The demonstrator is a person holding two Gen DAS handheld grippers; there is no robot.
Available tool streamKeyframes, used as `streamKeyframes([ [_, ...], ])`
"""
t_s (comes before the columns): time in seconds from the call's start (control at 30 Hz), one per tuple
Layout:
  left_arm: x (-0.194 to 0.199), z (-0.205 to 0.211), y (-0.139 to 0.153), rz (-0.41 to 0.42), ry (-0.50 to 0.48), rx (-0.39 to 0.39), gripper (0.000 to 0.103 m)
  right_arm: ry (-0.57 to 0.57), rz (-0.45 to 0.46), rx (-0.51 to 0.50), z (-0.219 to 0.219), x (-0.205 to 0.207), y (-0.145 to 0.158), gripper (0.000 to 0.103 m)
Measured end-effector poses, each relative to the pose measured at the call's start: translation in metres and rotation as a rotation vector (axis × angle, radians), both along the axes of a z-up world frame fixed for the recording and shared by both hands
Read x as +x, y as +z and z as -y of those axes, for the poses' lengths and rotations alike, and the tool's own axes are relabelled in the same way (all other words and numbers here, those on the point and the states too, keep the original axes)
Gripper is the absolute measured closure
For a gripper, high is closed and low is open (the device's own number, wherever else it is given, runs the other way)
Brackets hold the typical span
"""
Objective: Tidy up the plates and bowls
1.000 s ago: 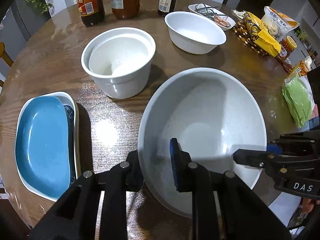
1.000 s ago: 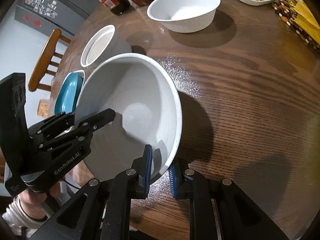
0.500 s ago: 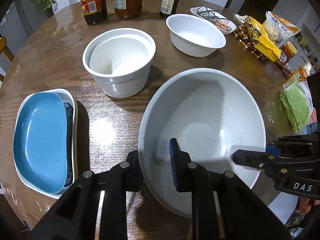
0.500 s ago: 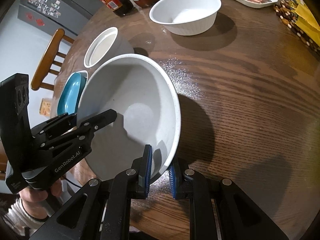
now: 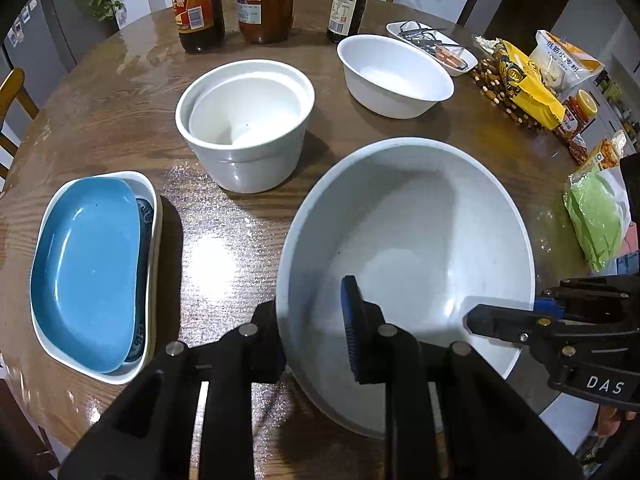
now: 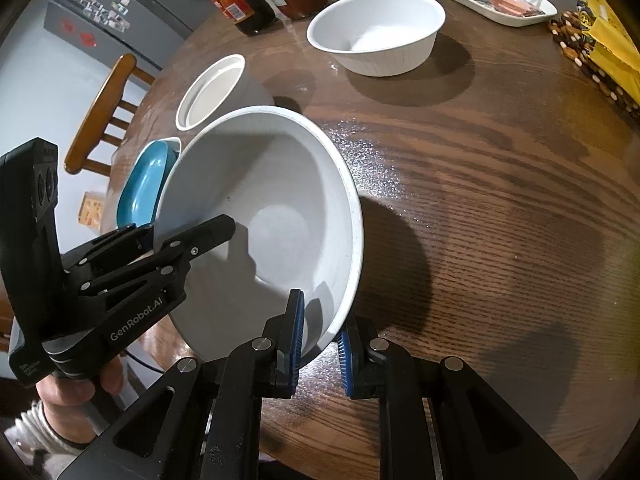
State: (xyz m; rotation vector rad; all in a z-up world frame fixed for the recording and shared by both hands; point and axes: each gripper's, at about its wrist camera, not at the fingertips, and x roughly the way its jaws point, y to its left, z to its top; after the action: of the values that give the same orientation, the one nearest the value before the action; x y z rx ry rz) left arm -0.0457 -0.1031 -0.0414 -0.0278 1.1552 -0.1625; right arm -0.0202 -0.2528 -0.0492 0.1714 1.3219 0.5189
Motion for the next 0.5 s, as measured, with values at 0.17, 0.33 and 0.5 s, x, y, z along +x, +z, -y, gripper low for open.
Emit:
streamKeyframes([
  [0.17, -0.0007, 0.0002, -0.0018, 0.003, 0.001, 0.017, 0.079, 0.005, 0.002, -0.003, -0.002, 0.0012, -0.0013, 0.086],
  [0.33, -0.002, 0.0, -0.0019, 0.012, 0.006, 0.032, 0.079, 0.009, 0.009, -0.007, -0.0051, -0.0001, -0.0009, 0.086],
  [0.5, -0.0019, 0.0002, -0.0016, 0.019, -0.001, 0.034, 0.078, -0.002, 0.02, -0.005, -0.002, -0.0021, -0.0003, 0.086],
])
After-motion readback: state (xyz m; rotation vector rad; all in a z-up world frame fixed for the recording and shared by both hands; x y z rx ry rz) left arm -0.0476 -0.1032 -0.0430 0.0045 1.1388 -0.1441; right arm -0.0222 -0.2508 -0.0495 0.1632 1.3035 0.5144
